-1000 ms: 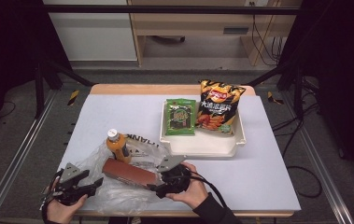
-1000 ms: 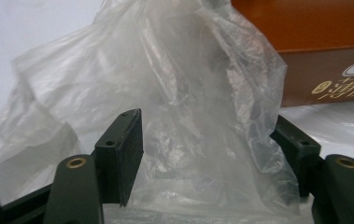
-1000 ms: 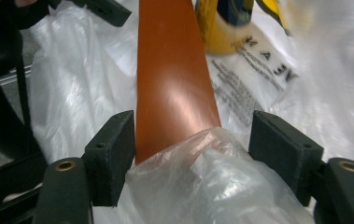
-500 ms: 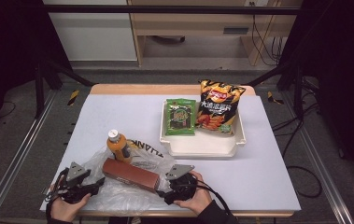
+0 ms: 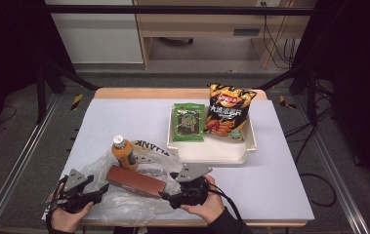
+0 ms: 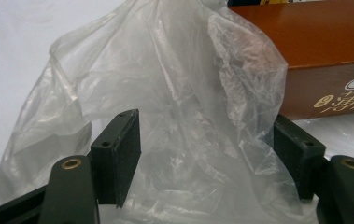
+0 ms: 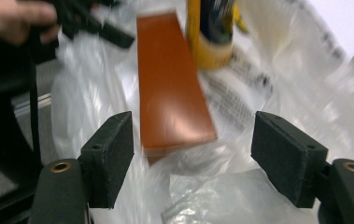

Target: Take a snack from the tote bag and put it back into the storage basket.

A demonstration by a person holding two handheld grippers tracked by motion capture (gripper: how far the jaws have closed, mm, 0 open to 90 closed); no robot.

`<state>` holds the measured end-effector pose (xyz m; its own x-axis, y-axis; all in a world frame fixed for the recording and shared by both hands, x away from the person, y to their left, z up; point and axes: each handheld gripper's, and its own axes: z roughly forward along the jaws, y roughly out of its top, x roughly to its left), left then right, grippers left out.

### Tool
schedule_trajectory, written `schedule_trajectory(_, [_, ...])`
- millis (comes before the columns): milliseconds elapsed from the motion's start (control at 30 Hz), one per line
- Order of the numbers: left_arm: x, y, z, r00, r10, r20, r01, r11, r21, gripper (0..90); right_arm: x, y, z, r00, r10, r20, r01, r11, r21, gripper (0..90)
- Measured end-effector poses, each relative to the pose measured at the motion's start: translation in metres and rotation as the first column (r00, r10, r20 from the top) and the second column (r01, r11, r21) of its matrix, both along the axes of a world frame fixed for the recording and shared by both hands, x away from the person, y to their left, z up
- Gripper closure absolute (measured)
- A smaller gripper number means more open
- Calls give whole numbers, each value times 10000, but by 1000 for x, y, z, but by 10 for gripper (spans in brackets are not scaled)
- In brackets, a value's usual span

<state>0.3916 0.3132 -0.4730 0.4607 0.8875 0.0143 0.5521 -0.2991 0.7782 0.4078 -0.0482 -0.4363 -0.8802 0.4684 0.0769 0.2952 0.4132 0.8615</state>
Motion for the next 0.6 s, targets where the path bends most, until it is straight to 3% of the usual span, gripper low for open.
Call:
schedule_trajectory(100, [0, 1, 0, 10000, -25, 55, 25, 10000, 8, 319, 4, 7, 10, 9999, -163, -24, 164, 9991, 391, 347])
schedule_trajectory(200, [-1, 1, 1, 10000, -2, 42, 2, 10000, -23, 319, 9, 16, 16, 9997, -222, -72, 225, 9989, 412, 349])
schedule_trajectory(300, [-1, 2, 1, 10000, 42, 66, -42, 10000, -88, 319, 13, 26, 19, 9994, -319, 103, 317, 9994, 157, 355])
schedule_trajectory(600, [-1, 3, 2, 9999, 72, 110, -71, 9999, -83, 323, 19, 50, 4, 9995, -170, -264, 148, 9966, -812, 343])
